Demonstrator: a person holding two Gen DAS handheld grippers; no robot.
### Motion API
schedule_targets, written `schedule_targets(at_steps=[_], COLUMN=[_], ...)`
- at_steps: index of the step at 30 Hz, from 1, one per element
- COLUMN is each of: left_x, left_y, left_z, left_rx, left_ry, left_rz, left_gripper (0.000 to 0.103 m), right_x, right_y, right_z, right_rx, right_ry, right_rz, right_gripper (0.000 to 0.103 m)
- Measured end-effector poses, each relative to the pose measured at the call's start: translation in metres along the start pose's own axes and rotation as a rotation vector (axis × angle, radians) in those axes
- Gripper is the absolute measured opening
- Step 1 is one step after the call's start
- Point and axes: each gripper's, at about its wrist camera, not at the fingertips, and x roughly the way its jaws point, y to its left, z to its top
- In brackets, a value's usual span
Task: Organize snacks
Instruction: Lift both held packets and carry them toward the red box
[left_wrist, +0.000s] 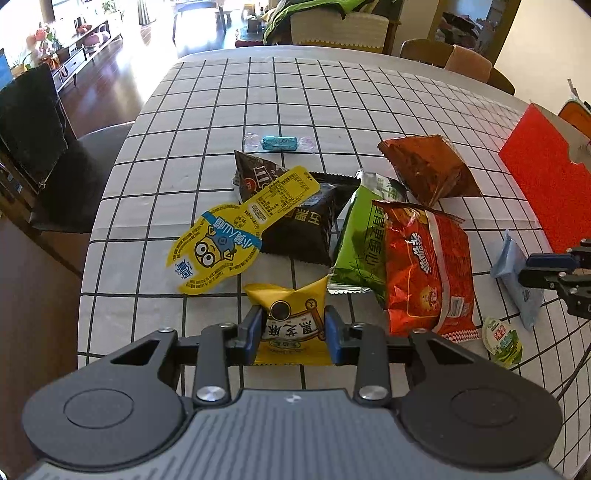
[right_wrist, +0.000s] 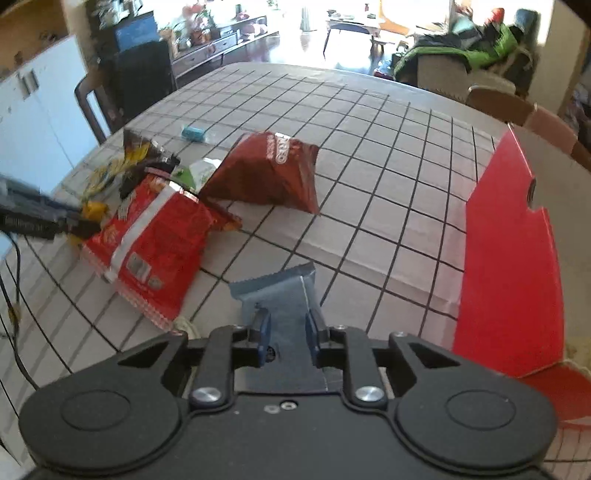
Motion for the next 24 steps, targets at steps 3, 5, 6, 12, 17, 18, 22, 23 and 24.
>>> schedule_targets(at_steps=[3, 5, 6, 12, 17, 18, 22, 23, 24], left_x=[0.000, 0.000, 0.000, 0.000, 0.000, 0.000, 0.000, 0.000, 0.000], left_y=[0.000, 0.000, 0.000, 0.001, 0.003, 0.003, 0.003, 0.003, 0.003], left_z=[0.000, 0.000, 0.000, 0.001, 0.000, 0.000, 0.000, 0.000, 0.000], left_rx=[0.003, 0.002, 0.002, -0.006, -0.013, -0.013, -0.014, -0.015, -0.015], left_ry=[0.001, 0.001, 0.001, 0.007, 0.008, 0.009, 0.009, 0.010, 0.010], left_rz=[0.003, 0.002, 0.002, 0.003, 0.006, 0.007, 0.008, 0.008, 0.008], left_gripper=[0.034, 0.034, 0.034, 0.034, 0.034, 0.034, 0.034, 0.034, 0.034], right_x=[0.003, 0.004, 0.003, 0.005, 0.005, 0.006, 0.021, 0.024, 0.026], right_y=[0.003, 0.005, 0.006, 0.010, 0.011, 0.011, 0.014, 0.014, 0.014], right_z=[0.000, 0.001, 0.002, 0.010, 0.015, 0.014, 0.012, 0.012, 0.013], right_rx=[-0.050, -0.076, -0.076, -0.101, -0.120, -0.125, -0.157, -0.158, -0.160], right_ry=[-0.022, -0.029, -0.024, -0.016, -0.020, -0.027, -0.010, -0.018, -0.026], right_rz=[-0.006, -0.004, 0.004, 0.032, 0.054, 0.071, 0.041, 0.020, 0.002], right_gripper=[0.023, 0.024, 0.024, 0.027, 0.102, 0.098, 0.096, 0.095, 0.096])
